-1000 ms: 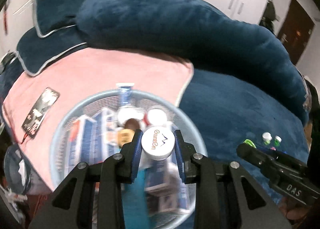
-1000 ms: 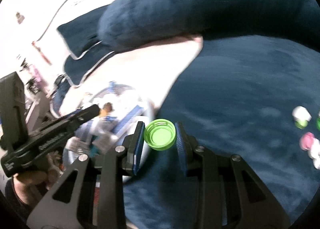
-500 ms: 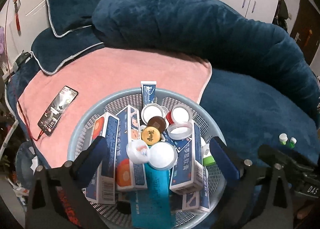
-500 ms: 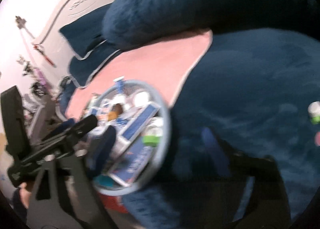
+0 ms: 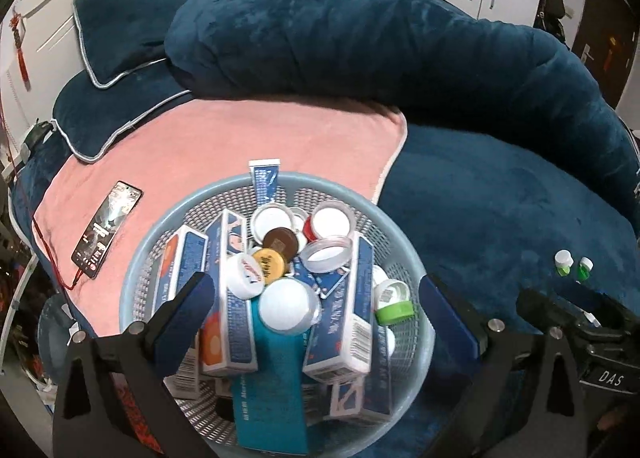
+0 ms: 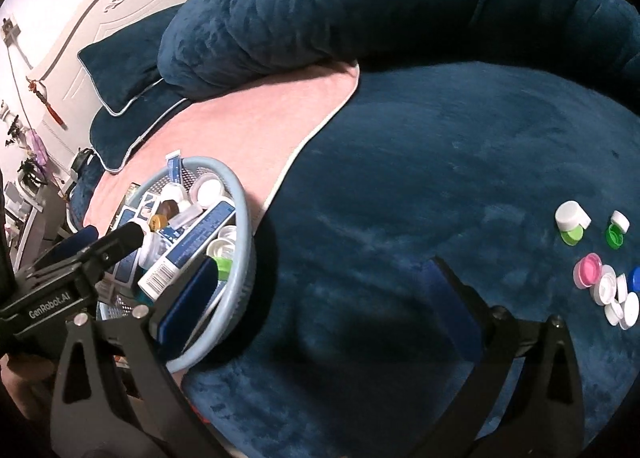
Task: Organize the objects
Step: 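Carry both caps to the blue basket and release them inside, then return both grippers over the remaining caps, then grasp a white cap with the right gripper while the left grasps another white cap, then carry both white caps to the blue basket and open both grippers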
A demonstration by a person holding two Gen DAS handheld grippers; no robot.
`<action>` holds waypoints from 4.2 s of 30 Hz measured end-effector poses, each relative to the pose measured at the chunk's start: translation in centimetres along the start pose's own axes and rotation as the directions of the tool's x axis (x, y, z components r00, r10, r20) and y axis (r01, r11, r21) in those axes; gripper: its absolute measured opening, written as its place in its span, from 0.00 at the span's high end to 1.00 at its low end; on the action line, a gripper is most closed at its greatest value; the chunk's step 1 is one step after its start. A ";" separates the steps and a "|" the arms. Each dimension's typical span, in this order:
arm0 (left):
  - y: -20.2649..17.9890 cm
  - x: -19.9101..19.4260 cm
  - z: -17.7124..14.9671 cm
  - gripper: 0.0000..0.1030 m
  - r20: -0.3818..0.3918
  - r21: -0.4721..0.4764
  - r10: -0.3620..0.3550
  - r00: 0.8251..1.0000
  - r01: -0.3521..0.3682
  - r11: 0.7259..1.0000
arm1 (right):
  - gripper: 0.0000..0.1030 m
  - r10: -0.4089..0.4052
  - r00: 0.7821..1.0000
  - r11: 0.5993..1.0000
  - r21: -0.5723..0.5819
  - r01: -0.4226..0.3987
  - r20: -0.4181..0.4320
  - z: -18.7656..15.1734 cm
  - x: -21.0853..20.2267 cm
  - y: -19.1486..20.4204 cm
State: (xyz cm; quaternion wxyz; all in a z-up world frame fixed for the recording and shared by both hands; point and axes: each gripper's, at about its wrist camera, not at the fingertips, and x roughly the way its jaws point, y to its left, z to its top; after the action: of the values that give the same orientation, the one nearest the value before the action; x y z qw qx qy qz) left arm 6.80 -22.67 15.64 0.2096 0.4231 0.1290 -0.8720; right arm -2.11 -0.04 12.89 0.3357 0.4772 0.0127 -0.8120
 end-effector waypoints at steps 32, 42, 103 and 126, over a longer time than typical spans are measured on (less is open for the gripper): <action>-14.6 3.5 -2.4 0.01 -0.192 0.196 -0.162 0.968 0.199 0.960 | 0.00 -0.162 0.985 0.963 0.211 0.170 -0.051 -3.5 -3.2 -12.9; -18.5 4.5 -3.7 0.01 -0.250 0.236 -0.193 0.949 0.253 0.938 | 0.00 -0.188 0.980 0.941 0.274 0.199 -0.067 -5.0 -4.2 -16.5; -31.4 6.3 -9.0 0.01 -0.314 0.386 -0.361 0.878 0.466 0.796 | 0.60 -0.264 0.964 0.890 0.374 0.260 -0.041 -9.1 -8.3 -27.1; -28.6 4.9 -7.5 0.71 -0.242 0.349 -0.386 0.890 0.451 0.821 | 0.60 -0.232 0.972 0.916 0.330 0.226 -0.023 -8.2 -8.3 -24.0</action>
State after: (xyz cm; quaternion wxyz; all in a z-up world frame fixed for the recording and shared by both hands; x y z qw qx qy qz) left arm -4.37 4.27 8.52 -0.0887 0.4863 0.0564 -0.8675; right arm -6.57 25.73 7.73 0.1536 0.5151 -0.0705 -0.8403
